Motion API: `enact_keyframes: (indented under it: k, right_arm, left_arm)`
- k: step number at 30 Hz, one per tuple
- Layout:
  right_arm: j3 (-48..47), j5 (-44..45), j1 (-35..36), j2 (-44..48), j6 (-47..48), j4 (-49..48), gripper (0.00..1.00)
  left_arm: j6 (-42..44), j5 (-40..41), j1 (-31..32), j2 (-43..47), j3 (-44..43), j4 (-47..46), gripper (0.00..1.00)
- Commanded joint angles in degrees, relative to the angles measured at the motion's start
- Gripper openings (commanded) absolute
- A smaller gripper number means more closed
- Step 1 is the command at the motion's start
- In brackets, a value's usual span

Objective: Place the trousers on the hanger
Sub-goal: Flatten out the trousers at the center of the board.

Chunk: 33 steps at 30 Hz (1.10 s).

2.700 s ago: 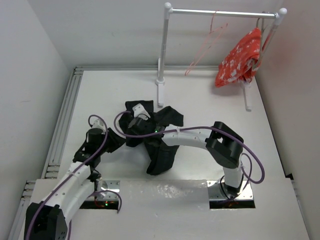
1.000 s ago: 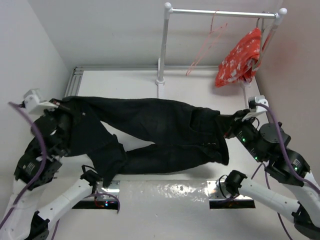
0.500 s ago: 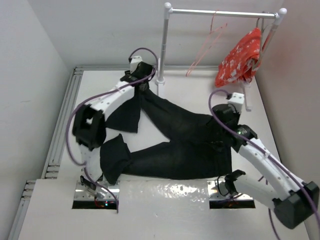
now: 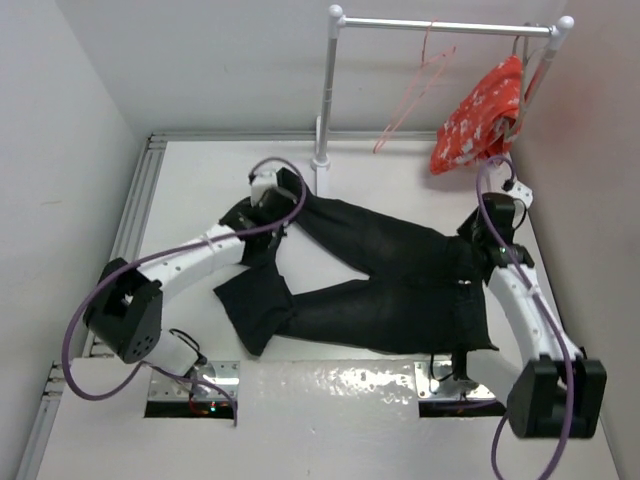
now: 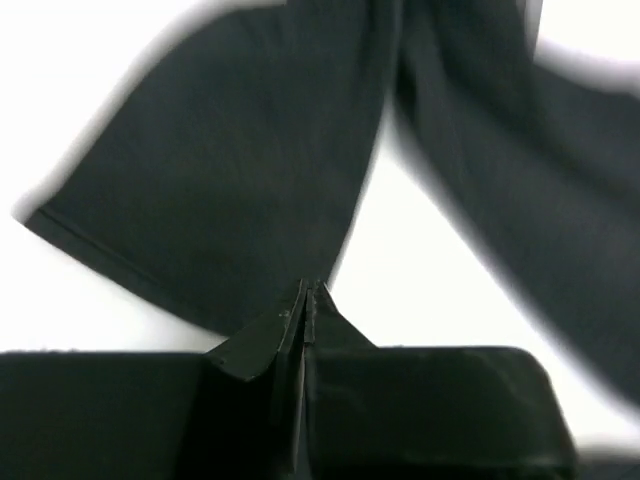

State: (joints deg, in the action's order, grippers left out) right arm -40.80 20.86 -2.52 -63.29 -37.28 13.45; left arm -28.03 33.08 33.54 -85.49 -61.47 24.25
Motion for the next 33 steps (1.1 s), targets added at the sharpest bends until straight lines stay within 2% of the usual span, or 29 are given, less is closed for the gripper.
enact_keyframes:
  k: [1, 3, 4, 5, 9, 13, 15, 17, 21, 23, 25, 27, 29, 31, 32, 33]
  right_arm:
    - [5.19, -18.03, 2.77, 6.67, -2.71, -7.74, 0.00]
    - [7.83, -20.32, 5.07, 8.61, -1.84, -7.56, 0.00]
    - [8.53, -20.68, 6.55, 9.05, -1.66, -7.39, 0.00]
    - [9.50, -22.95, 7.70, 10.10, -1.66, -7.56, 0.00]
    - [14.25, -26.21, 14.37, 11.69, -0.08, -9.24, 0.00]
    - [15.22, -28.68, 18.51, 10.21, 1.77, -9.93, 0.02]
    - [15.31, -30.78, 19.57, 8.28, 2.82, -10.03, 0.07]
    - [14.35, -31.23, 20.36, 7.30, 3.70, -9.41, 0.12]
    - [14.87, -31.06, 21.33, 6.69, 3.62, -10.54, 0.25]
    - [14.78, -31.06, 21.51, 6.07, 3.61, -10.55, 0.27]
    - [14.78, -31.06, 21.59, 5.37, 3.61, -10.73, 0.29]
    - [14.78, -30.97, 21.86, 5.02, 3.61, -10.99, 0.31]
    - [14.87, -30.80, 22.04, 4.75, 3.53, -11.08, 0.31]
    - [14.87, -30.36, 22.04, 4.84, 3.53, -10.82, 0.34]
    - [14.96, -30.18, 22.04, 5.10, 3.61, -10.82, 0.34]
    - [14.96, -30.09, 22.04, 5.36, 3.61, -10.82, 0.34]
  left_arm:
    - [-4.31, 1.89, 3.19, -1.69, 9.14, -2.88, 0.01]
    - [-4.49, 2.51, 3.20, -3.09, 11.37, -3.77, 0.13]
    - [-4.05, 3.21, 3.20, -3.88, 11.37, -3.77, 0.28]
    - [-3.44, 3.22, 3.20, -5.11, 11.29, -3.95, 0.31]
    - [-2.82, 6.63, 3.11, -9.77, 10.14, -6.83, 0.35]
    - [-1.94, 4.54, 3.02, -11.36, 7.69, -9.04, 0.40]
    - [-2.72, 4.10, 3.11, -11.97, 6.98, -8.61, 0.35]
    - [-3.78, 5.58, 3.02, -13.29, 6.89, -5.46, 0.35]
    - [-2.73, 2.89, 3.02, -12.86, 10.66, -6.49, 0.39]
    - [-2.64, 0.77, 3.11, -11.55, 12.85, -8.15, 0.39]
    - [-1.85, -1.00, 3.11, -10.75, 14.27, -10.26, 0.45]
    - [-0.63, -1.18, 3.11, -12.06, 13.40, -10.19, 0.46]
    - [-0.71, -0.56, 3.11, -15.38, 10.59, -8.17, 0.45]
    - [-1.32, -0.56, 3.11, -16.89, 9.71, -7.64, 0.34]
    - [-1.85, -0.21, 3.11, -17.42, 9.53, -7.64, 0.27]
    - [-2.81, 1.27, 3.02, -17.34, 9.70, -7.55, 0.11]
